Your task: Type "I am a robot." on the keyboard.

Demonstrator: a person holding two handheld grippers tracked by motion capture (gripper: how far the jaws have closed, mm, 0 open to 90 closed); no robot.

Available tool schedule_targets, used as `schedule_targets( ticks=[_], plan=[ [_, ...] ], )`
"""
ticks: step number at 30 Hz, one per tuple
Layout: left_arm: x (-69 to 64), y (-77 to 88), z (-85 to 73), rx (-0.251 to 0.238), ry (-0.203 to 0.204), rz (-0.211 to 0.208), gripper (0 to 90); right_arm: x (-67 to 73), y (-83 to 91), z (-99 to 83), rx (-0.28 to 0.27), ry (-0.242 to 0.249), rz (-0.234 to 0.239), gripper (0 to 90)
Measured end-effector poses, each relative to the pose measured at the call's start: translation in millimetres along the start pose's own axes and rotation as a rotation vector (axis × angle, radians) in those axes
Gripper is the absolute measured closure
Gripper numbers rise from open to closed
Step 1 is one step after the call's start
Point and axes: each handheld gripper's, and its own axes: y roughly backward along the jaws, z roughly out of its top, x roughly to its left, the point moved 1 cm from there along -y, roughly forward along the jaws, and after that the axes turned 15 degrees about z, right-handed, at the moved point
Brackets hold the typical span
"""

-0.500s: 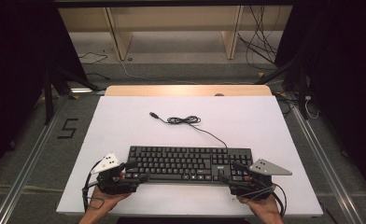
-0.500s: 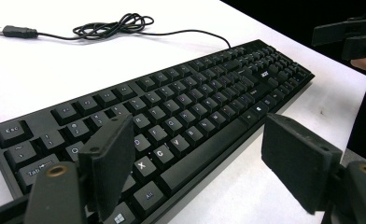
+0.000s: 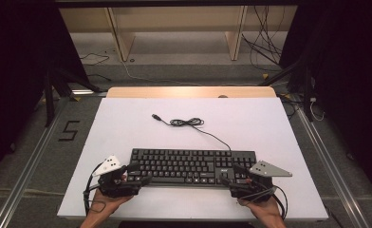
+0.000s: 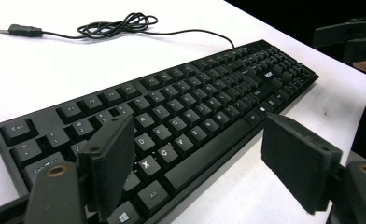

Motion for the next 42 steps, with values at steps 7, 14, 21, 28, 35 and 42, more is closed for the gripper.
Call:
schedule_targets(
  ticks=[7,14,21,28,35,42],
  plan=[
    [4.6,-1.9,-0.7,0.022,0.017,0.04,26.6,4.3,-25.4,11.7,0.041,-0.003,0.01,34.0],
    [10.4,-4.1,-1.8,0.051,0.037,0.079,31.3,4.0,-49.3,19.6,0.083,-0.017,0.026,40.8],
    [19.8,-6.3,-4.1,0.086,0.063,0.123,41.6,4.0,-76.3,27.5,0.127,-0.024,0.041,52.6],
    [25.5,-7.2,-5.7,0.109,0.072,0.14,54.4,5.6,-99.7,33.3,0.154,-0.021,0.06,64.8],
    [28.9,-8.3,-7.2,0.129,0.058,0.152,67.2,6.2,-116.1,35.1,0.171,-0.016,0.069,74.2],
    [31.0,-9.8,-8.6,0.148,0.049,0.161,77.3,4.7,-126.4,36.1,0.187,-0.017,0.068,85.0]
  ],
)
